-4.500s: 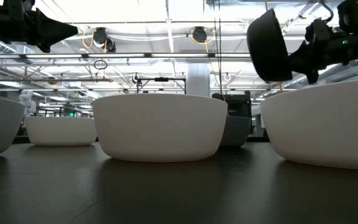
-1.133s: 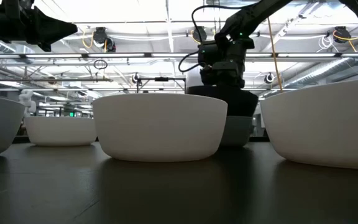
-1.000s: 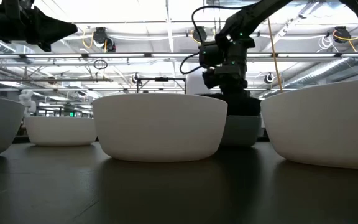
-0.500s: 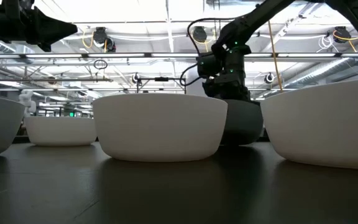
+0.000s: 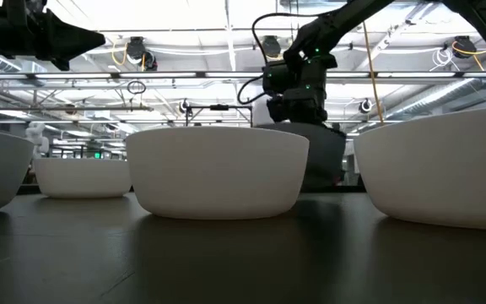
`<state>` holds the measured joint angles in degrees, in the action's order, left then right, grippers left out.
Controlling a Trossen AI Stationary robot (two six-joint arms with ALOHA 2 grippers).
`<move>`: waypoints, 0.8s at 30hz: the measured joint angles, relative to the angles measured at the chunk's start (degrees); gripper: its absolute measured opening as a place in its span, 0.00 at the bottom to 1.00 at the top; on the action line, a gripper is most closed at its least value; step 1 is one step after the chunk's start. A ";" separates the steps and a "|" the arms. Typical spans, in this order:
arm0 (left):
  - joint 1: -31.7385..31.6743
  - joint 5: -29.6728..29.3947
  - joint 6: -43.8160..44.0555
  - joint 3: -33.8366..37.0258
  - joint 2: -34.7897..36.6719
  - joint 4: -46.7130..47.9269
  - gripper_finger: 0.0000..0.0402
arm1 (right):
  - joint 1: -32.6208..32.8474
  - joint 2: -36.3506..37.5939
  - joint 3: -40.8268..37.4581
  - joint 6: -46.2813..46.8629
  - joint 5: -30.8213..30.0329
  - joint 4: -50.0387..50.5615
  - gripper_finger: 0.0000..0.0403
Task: Nest bowls inside each other
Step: Stack the black bowl on the top gray bowl
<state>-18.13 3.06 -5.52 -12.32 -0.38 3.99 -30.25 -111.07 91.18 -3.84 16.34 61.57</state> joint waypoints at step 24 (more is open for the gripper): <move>0.01 0.01 -0.12 0.00 0.01 0.37 0.10 | 0.39 0.02 0.04 0.50 -4.21 -3.04 0.00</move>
<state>-18.12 3.07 -5.64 -12.32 -0.37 4.36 -29.85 -111.04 91.22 -3.34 12.14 58.54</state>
